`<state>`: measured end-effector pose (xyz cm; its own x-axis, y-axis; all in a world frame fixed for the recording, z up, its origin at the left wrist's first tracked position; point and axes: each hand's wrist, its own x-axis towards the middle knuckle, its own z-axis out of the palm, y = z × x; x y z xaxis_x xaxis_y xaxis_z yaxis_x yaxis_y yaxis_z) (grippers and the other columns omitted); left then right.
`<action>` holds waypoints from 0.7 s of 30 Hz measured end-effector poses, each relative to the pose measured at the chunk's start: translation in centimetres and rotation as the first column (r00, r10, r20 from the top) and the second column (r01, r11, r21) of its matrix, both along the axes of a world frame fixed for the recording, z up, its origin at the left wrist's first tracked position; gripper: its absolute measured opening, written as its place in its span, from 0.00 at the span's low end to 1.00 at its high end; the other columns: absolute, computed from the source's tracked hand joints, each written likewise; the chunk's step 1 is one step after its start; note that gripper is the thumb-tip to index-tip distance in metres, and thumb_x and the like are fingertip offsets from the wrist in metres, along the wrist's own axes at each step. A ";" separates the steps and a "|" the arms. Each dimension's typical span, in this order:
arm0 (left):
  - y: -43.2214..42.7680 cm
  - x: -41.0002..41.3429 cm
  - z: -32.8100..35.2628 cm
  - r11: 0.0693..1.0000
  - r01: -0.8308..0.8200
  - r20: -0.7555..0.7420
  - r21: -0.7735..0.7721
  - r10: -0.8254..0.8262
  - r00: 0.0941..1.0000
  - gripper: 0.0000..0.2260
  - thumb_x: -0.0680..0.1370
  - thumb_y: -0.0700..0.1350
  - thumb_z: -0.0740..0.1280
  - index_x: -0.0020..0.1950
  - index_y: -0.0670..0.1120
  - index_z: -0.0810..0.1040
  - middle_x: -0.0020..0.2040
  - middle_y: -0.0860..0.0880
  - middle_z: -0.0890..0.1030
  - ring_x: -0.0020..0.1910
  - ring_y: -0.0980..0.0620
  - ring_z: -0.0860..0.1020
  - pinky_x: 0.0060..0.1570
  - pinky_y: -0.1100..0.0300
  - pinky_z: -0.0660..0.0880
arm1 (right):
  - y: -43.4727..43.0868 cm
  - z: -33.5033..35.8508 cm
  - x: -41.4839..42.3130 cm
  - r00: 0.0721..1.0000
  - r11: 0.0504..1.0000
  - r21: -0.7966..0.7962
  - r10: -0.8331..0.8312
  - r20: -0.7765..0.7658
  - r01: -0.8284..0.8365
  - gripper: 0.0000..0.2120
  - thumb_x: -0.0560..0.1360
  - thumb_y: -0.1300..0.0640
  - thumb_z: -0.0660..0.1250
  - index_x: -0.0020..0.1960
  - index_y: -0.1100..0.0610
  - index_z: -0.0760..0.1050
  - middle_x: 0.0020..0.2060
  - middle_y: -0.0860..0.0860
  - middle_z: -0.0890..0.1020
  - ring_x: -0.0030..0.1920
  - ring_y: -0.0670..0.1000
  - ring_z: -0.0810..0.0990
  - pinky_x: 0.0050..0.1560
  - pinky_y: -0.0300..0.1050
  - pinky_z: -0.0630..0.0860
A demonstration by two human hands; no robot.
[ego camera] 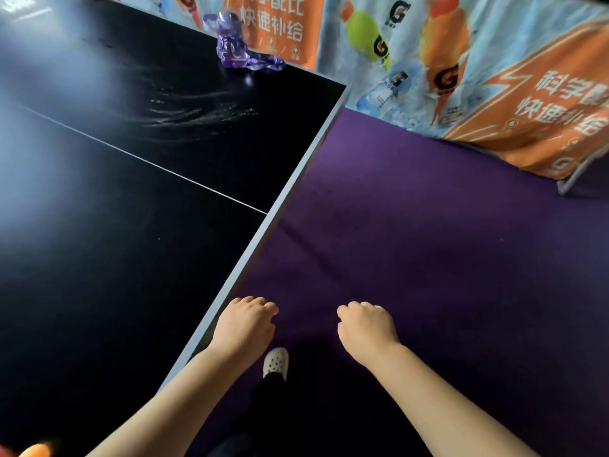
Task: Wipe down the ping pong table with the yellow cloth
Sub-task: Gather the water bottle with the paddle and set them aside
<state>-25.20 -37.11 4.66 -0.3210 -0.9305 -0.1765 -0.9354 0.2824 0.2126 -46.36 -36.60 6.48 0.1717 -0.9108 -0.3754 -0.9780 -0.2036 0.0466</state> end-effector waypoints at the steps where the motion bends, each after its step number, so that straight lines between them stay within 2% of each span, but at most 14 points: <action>1: -1.9 -0.7 -0.1 1.000 -0.009 -0.007 0.010 0.009 1.000 0.14 0.78 0.48 0.61 0.62 0.53 0.75 0.56 0.55 0.78 0.59 0.53 0.74 0.57 0.60 0.67 | -1.9 0.2 -0.6 1.000 0.999 -0.044 -0.005 -0.009 0.005 0.20 0.63 0.58 0.77 0.32 0.52 0.64 0.28 0.49 0.77 0.28 0.50 0.73 0.30 0.43 0.63; 4: -8.5 -2.7 0.0 1.000 -0.020 -0.071 0.003 0.021 0.997 0.15 0.77 0.46 0.62 0.63 0.52 0.75 0.56 0.54 0.79 0.59 0.52 0.74 0.57 0.60 0.68 | -8.0 0.7 -2.3 0.999 0.998 -0.043 -0.037 -0.035 0.035 0.08 0.68 0.58 0.74 0.37 0.54 0.74 0.33 0.49 0.78 0.34 0.51 0.78 0.33 0.43 0.64; 6: -13.6 -4.0 0.4 1.000 -0.008 -0.099 -0.017 0.007 0.995 0.15 0.77 0.46 0.61 0.63 0.52 0.75 0.56 0.54 0.78 0.60 0.52 0.73 0.57 0.60 0.67 | -12.7 1.5 -3.7 0.997 0.993 -0.095 -0.077 -0.009 0.076 0.06 0.69 0.59 0.73 0.38 0.55 0.76 0.33 0.49 0.78 0.34 0.51 0.78 0.32 0.42 0.63; 7: -16.3 -4.7 0.7 1.000 -0.007 -0.100 -0.020 0.005 0.995 0.15 0.77 0.45 0.61 0.63 0.52 0.75 0.57 0.54 0.78 0.60 0.52 0.73 0.56 0.60 0.68 | -15.1 1.8 -4.6 0.998 0.993 -0.105 -0.058 -0.030 0.055 0.01 0.74 0.59 0.68 0.43 0.55 0.77 0.38 0.50 0.79 0.39 0.52 0.78 0.36 0.43 0.64; 9: -21.5 -6.0 1.5 0.999 -0.011 -0.118 -0.034 0.007 0.993 0.14 0.76 0.44 0.62 0.61 0.51 0.77 0.55 0.53 0.79 0.59 0.51 0.74 0.55 0.59 0.69 | -19.9 2.6 -6.2 0.995 0.995 -0.068 -0.080 -0.063 0.075 0.09 0.79 0.60 0.56 0.52 0.55 0.75 0.45 0.50 0.77 0.46 0.53 0.76 0.41 0.44 0.65; 10: -24.1 -6.6 2.0 0.999 -0.011 -0.129 -0.051 0.004 0.992 0.14 0.75 0.43 0.63 0.60 0.50 0.78 0.54 0.52 0.80 0.58 0.49 0.75 0.55 0.58 0.70 | -22.4 3.0 -6.9 0.994 0.994 -0.063 -0.089 -0.061 0.085 0.10 0.80 0.60 0.55 0.53 0.55 0.74 0.47 0.50 0.78 0.48 0.53 0.76 0.42 0.44 0.65; 12: -28.9 -7.7 2.8 0.997 0.008 -0.119 -0.080 -0.018 0.993 0.13 0.74 0.44 0.63 0.58 0.49 0.78 0.52 0.51 0.80 0.57 0.49 0.76 0.55 0.57 0.69 | -26.7 3.8 -8.2 0.992 0.986 -0.131 -0.113 -0.051 0.105 0.10 0.80 0.59 0.55 0.53 0.55 0.74 0.49 0.50 0.79 0.50 0.52 0.77 0.42 0.44 0.66; 15: -35.0 -9.2 3.4 0.992 0.022 -0.092 -0.125 -0.033 0.995 0.12 0.73 0.47 0.66 0.55 0.50 0.80 0.50 0.52 0.80 0.54 0.49 0.76 0.52 0.57 0.71 | -32.3 4.1 -10.2 0.990 0.981 -0.136 -0.138 -0.015 0.135 0.09 0.80 0.58 0.55 0.52 0.55 0.74 0.47 0.49 0.78 0.51 0.52 0.78 0.42 0.44 0.66; 18: -40.5 -10.8 3.1 0.989 0.029 -0.061 -0.145 -0.039 0.997 0.11 0.60 0.49 0.76 0.40 0.52 0.83 0.39 0.55 0.80 0.41 0.52 0.80 0.39 0.58 0.76 | -38.0 3.7 -12.0 0.991 0.982 -0.131 -0.136 -0.012 0.134 0.10 0.81 0.57 0.54 0.54 0.55 0.75 0.49 0.49 0.79 0.52 0.52 0.78 0.43 0.44 0.66; 21: -45.9 -12.6 2.2 0.983 0.024 -0.033 -0.180 -0.030 0.999 0.12 0.54 0.49 0.78 0.34 0.53 0.81 0.36 0.56 0.80 0.36 0.53 0.80 0.37 0.60 0.76 | -44.2 2.7 -14.1 0.994 0.986 -0.122 -0.113 -0.005 0.111 0.11 0.81 0.57 0.54 0.55 0.55 0.75 0.50 0.50 0.79 0.53 0.53 0.78 0.43 0.44 0.67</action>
<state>-37.79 -83.02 6.89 -0.3493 -0.9370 0.0048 -0.9199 0.3439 0.1884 -60.47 -80.83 9.13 0.0621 -0.9630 -0.2622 -0.9935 -0.0847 0.0758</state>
